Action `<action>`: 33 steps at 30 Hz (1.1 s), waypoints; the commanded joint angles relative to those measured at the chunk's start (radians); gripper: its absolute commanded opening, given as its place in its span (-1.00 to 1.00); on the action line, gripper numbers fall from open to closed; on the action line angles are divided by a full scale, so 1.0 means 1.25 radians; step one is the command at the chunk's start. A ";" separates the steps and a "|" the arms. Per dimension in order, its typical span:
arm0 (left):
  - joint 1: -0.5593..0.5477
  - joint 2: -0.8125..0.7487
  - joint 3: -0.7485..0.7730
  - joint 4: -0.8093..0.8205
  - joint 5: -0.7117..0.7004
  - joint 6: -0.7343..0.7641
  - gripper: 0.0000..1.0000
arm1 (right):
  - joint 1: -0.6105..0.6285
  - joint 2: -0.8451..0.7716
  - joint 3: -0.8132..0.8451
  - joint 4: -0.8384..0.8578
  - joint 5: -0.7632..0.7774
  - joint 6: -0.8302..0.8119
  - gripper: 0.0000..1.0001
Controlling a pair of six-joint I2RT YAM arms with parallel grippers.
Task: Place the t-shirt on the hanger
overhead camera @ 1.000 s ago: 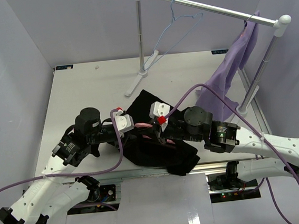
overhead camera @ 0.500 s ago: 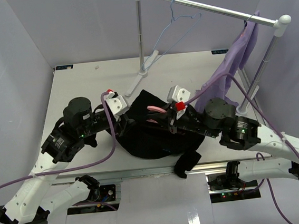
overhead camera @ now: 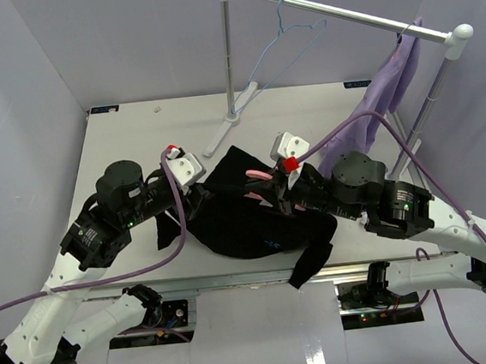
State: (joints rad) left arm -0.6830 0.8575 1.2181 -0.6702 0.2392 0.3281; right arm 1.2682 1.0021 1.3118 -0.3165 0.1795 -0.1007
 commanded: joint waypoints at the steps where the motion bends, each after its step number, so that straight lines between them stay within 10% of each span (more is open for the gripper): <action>1: 0.010 -0.024 -0.005 0.024 -0.160 0.002 0.46 | 0.003 -0.020 0.044 -0.076 0.029 0.007 -0.85; 13: 0.010 -0.027 -0.012 0.032 0.019 -0.010 0.57 | 0.002 -0.032 0.070 -0.120 0.033 -0.007 -0.84; 33: 0.010 0.023 -0.017 -0.044 -0.227 -0.041 0.47 | 0.002 0.002 0.152 -0.204 0.022 -0.013 -0.85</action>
State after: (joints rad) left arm -0.6773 0.9093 1.1998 -0.7015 0.0754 0.2934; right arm 1.2701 1.0170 1.4321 -0.5960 0.2075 -0.1073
